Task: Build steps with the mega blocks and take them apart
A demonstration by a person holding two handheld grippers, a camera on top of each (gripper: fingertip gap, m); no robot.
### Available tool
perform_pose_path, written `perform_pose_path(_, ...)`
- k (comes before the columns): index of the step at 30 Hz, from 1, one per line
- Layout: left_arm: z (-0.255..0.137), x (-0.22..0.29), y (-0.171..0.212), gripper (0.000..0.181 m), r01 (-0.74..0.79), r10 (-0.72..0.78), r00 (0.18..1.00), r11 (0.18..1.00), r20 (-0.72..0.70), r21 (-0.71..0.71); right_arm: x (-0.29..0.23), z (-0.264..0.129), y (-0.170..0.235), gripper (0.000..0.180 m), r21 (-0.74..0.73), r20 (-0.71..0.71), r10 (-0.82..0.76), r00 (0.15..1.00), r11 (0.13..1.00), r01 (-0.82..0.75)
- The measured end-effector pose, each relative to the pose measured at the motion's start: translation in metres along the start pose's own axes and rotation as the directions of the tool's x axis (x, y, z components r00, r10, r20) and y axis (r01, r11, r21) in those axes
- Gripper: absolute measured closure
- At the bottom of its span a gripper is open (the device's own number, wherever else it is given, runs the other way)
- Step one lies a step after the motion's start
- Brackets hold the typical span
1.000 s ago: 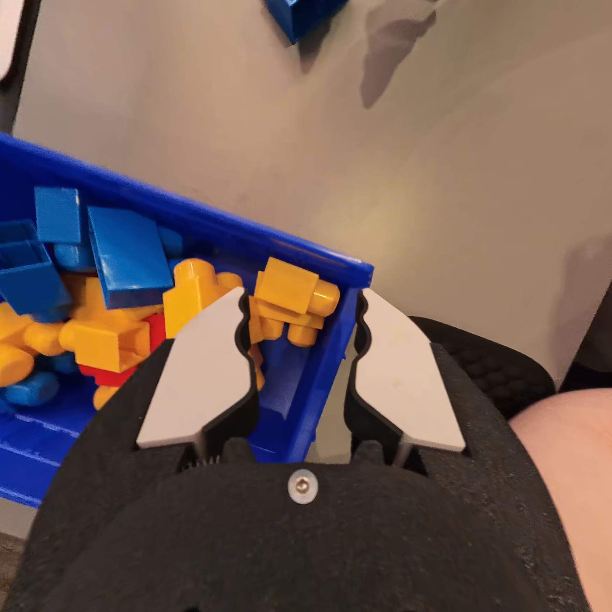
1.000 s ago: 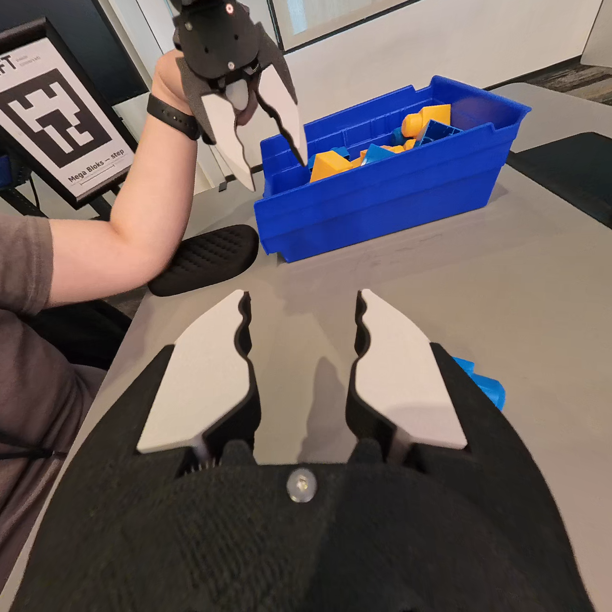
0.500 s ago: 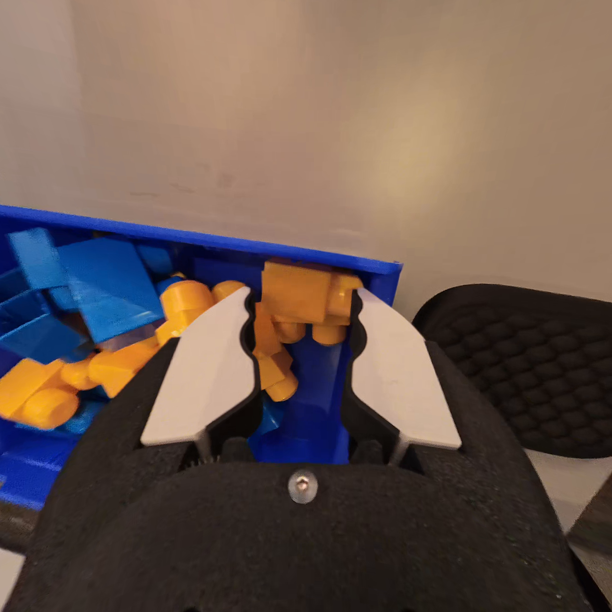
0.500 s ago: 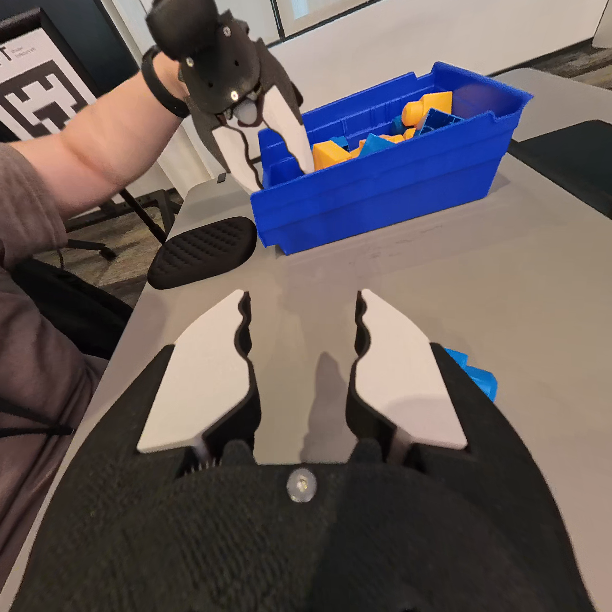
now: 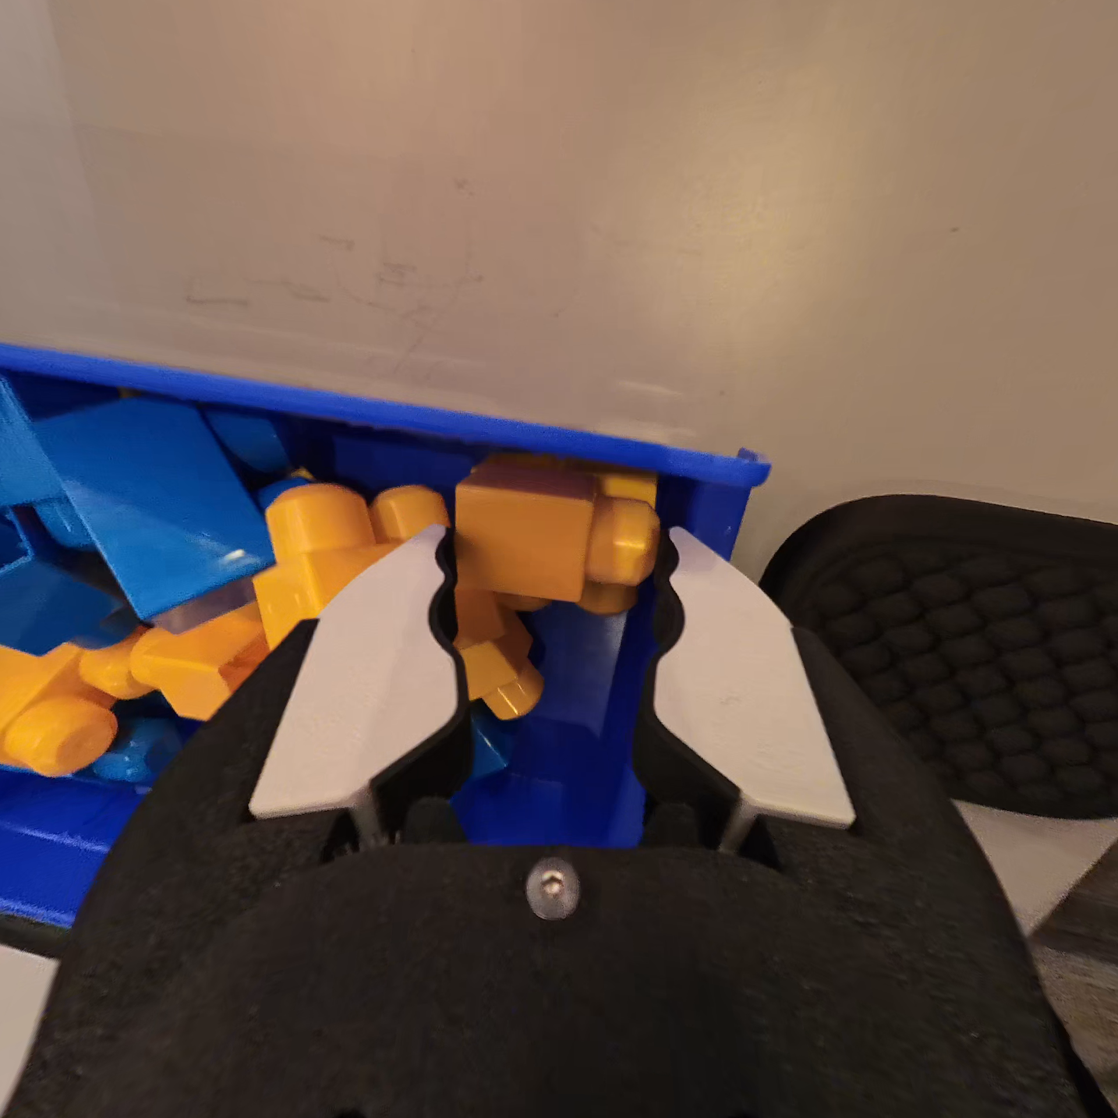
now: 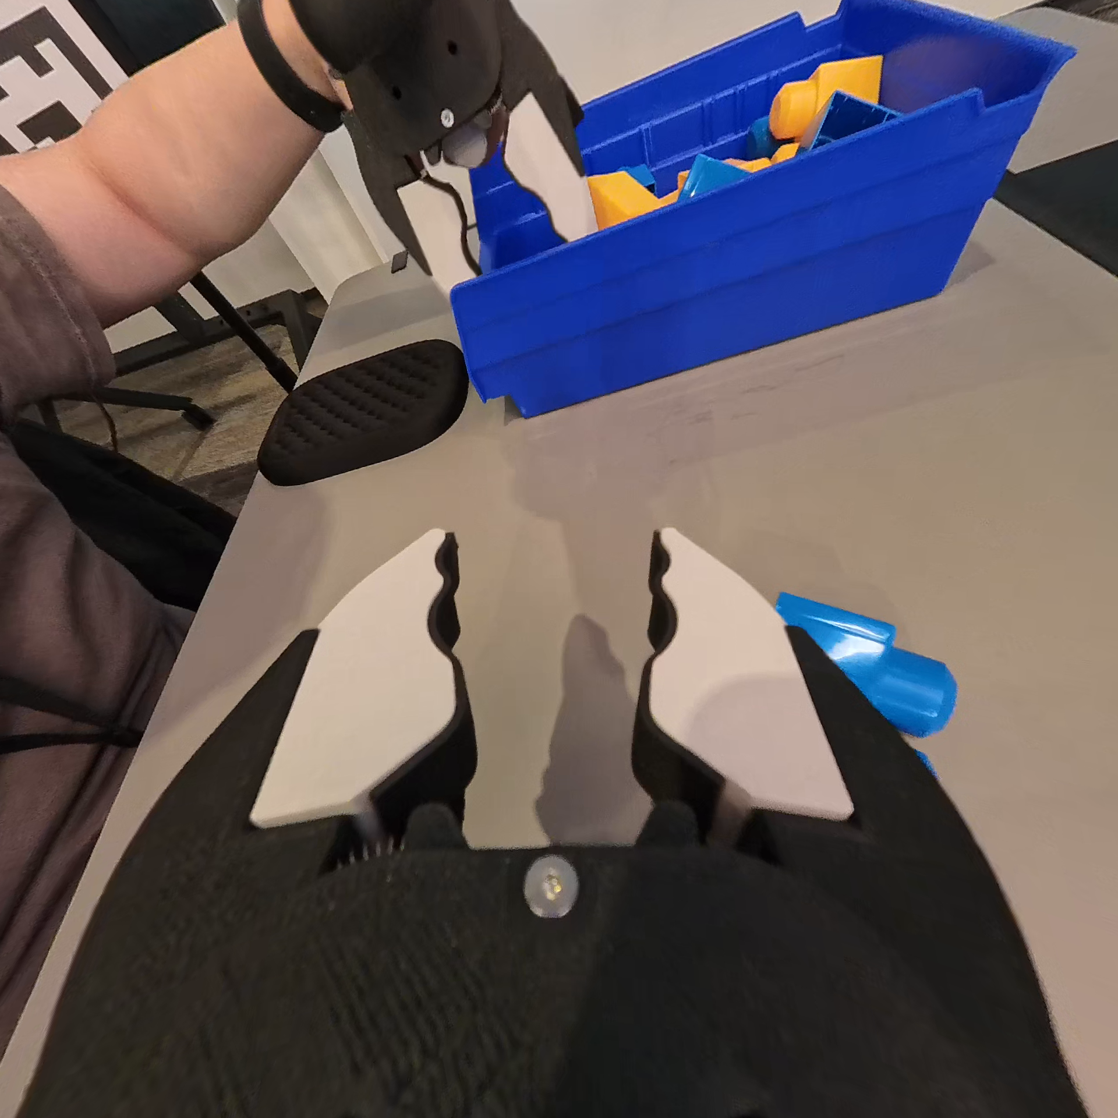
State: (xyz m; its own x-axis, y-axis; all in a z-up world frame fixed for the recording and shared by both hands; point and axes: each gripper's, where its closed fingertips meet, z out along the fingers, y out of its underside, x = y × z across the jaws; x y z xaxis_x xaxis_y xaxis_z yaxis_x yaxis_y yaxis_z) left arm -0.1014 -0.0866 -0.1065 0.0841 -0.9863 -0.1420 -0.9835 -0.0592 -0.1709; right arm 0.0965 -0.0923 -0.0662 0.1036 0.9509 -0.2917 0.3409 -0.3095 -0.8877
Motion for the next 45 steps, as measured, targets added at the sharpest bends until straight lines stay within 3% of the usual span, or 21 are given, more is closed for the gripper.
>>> perform_pose_path(5, -0.034, -0.011, 0.002, 0.117, 0.077, -0.084, 0.994, 0.992, 0.066, 0.102, -0.003, -0.002, -0.004, 0.118, 0.018, 0.007, -0.005, 1.0, 1.0, 0.005)
perform_pose_path(8, -0.073, -0.012, -0.018, 0.117, 0.12, -0.152, 0.984, 0.952, 0.095, 0.281, -0.011, -0.006, -0.019, 0.118, 0.084, 0.012, -0.06, 0.998, 0.995, 0.059)
perform_pose_path(11, -0.108, 0.007, -0.067, 0.117, 0.196, -0.191, 0.98, 0.84, -0.063, 0.506, -0.036, -0.012, -0.04, 0.118, 0.156, -0.021, -0.261, 0.965, 0.953, 0.261)
perform_pose_path(14, -0.118, 0.037, -0.11, 0.117, 0.231, -0.115, 0.965, 0.803, -0.237, 0.549, -0.068, -0.017, -0.05, 0.118, 0.134, -0.102, -0.546, 0.831, 0.82, 0.556)
perform_pose_path(17, -0.11, 0.065, -0.144, 0.117, 0.173, 0.007, 0.946, 0.835, -0.325, 0.522, -0.093, -0.021, -0.054, 0.118, 0.036, -0.225, -0.781, 0.582, 0.59, 0.806)
perform_pose_path(19, -0.104, 0.079, -0.164, 0.117, 0.127, 0.08, 0.929, 0.848, -0.361, 0.515, -0.108, -0.023, -0.057, 0.118, -0.013, -0.278, -0.866, 0.416, 0.437, 0.899)
perform_pose_path(21, -0.099, 0.09, -0.18, 0.117, 0.092, 0.131, 0.911, 0.861, -0.392, 0.501, -0.117, -0.02, -0.053, 0.12, -0.07, -0.274, -0.912, 0.304, 0.334, 0.94)
perform_pose_path(25, -0.097, 0.104, -0.201, 0.117, 0.043, 0.203, 0.884, 0.861, -0.421, 0.506, -0.111, -0.013, -0.042, 0.122, -0.182, -0.242, -0.944, 0.223, 0.27, 0.945)
perform_pose_path(26, -0.097, 0.106, -0.204, 0.117, 0.039, 0.216, 0.878, 0.857, -0.426, 0.513, -0.111, -0.013, -0.042, 0.132, -0.187, -0.245, -0.946, 0.211, 0.259, 0.948)
perform_pose_path(27, -0.098, 0.107, -0.206, 0.117, 0.033, 0.227, 0.875, 0.854, -0.428, 0.52, -0.112, -0.014, -0.041, 0.142, -0.191, -0.238, -0.949, 0.205, 0.253, 0.948)
perform_pose_path(30, -0.106, 0.101, -0.213, 0.117, 0.051, 0.231, 0.888, 0.809, -0.397, 0.586, -0.108, -0.022, -0.039, 0.143, -0.222, -0.19, -0.952, 0.241, 0.281, 0.934)
perform_pose_path(32, -0.113, 0.085, -0.217, 0.113, 0.072, 0.192, 0.925, 0.757, -0.327, 0.649, -0.091, -0.038, -0.036, 0.144, -0.283, -0.148, -0.917, 0.37, 0.398, 0.873)
perform_pose_path(34, -0.113, 0.062, -0.218, 0.114, 0.062, 0.12, 0.971, 0.707, -0.206, 0.704, -0.054, -0.061, -0.028, 0.144, -0.386, -0.168, -0.784, 0.598, 0.61, 0.692)
perform_pose_path(36, -0.106, 0.055, -0.217, 0.109, 0.065, 0.084, 0.984, 0.66, -0.159, 0.749, -0.003, -0.087, -0.003, 0.144, -0.51, -0.297, -0.535, 0.791, 0.789, 0.342)
perform_pose_path(37, -0.098, 0.054, -0.217, 0.108, 0.077, 0.064, 0.986, 0.653, -0.156, 0.753, 0.02, -0.098, 0.016, 0.144, -0.557, -0.381, -0.408, 0.83, 0.818, 0.146)
perform_pose_path(39, -0.074, 0.047, -0.219, 0.112, 0.107, -0.012, 0.991, 0.682, -0.136, 0.723, 0.048, -0.111, 0.056, 0.144, -0.596, -0.5, -0.206, 0.841, 0.787, -0.162)
perform_pose_path(41, -0.046, 0.03, -0.221, 0.111, 0.143, -0.14, 0.988, 0.722, -0.06, 0.677, 0.059, -0.112, 0.089, 0.144, -0.618, -0.561, -0.092, 0.823, 0.707, -0.342)
perform_pose_path(43, -0.02, 0.009, -0.219, 0.097, 0.174, -0.275, 0.959, 0.766, 0.071, 0.619, 0.07, -0.115, 0.11, 0.144, -0.639, -0.616, -0.085, 0.783, 0.635, -0.434)
perform_pose_path(45, 0.0, -0.005, -0.219, 0.069, 0.209, -0.367, 0.914, 0.792, 0.174, 0.574, 0.074, -0.115, 0.117, 0.144, -0.642, -0.641, -0.101, 0.76, 0.613, -0.46)
